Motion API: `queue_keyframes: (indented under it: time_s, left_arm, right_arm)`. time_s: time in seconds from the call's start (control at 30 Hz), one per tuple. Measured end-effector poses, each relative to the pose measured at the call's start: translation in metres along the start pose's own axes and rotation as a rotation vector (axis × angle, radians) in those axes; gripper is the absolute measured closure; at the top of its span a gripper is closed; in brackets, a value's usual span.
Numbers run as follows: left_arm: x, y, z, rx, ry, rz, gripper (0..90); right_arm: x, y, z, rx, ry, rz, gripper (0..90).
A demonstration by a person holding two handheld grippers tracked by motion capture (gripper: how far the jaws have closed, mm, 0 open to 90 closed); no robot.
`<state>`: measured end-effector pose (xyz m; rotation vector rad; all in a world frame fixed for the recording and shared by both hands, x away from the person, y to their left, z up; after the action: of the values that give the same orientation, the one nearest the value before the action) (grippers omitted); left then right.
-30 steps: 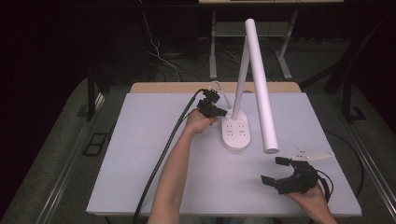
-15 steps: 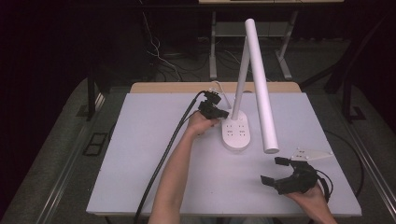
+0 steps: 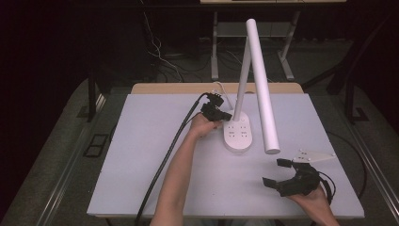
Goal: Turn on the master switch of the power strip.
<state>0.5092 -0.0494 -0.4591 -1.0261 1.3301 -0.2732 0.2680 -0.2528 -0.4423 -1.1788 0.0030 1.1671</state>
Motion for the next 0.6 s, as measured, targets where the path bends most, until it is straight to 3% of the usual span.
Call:
queue_keyframes:
  time_s: [0.07, 0.23, 0.37, 0.43, 0.5, 0.53, 0.6]
  left_arm:
    - [0.002, 0.000, -0.001, -0.020, 0.036, 0.001, 90.0]
    - [0.002, 0.000, -0.001, -0.013, 0.034, 0.011, 90.0]
    - [0.002, 0.001, 0.002, -0.058, 0.062, 0.001, 90.0]
    - [0.000, 0.001, 0.008, -0.065, -0.008, -0.002, 90.0]
    - [-0.004, 0.003, 0.012, -0.097, -0.009, 0.003, 90.0]
    - [-0.008, 0.006, 0.014, -0.048, 0.019, 0.044, 90.0]
    - [-0.008, 0.005, 0.009, -0.036, 0.013, 0.052, 90.0]
  right_arm:
    - [-0.001, 0.000, 0.000, 0.003, -0.001, -0.003, 0.1]
    - [-0.001, 0.000, 0.000, 0.001, -0.001, -0.006, 0.1]
    - [-0.002, 0.000, 0.000, 0.002, -0.001, -0.005, 0.1]
    - [-0.002, 0.001, 0.000, 0.002, -0.001, -0.004, 0.1]
    - [-0.002, 0.001, 0.000, 0.003, -0.001, -0.003, 0.1]
    - [-0.002, 0.001, 0.000, 0.002, -0.003, -0.005, 0.1]
    - [-0.002, 0.001, -0.001, 0.006, -0.004, -0.004, 0.1]
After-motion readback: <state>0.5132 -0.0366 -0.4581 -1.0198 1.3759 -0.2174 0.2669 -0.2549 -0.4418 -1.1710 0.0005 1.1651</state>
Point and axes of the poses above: each handheld gripper's, and its own axes: x roughly forward along the jaws, y roughly out of its underside, z roughly to its left, the point moved 5 cm from there along x, roughly forward along the jaws, and after that the axes turned 14 degrees about x, right-handed, at the moved point
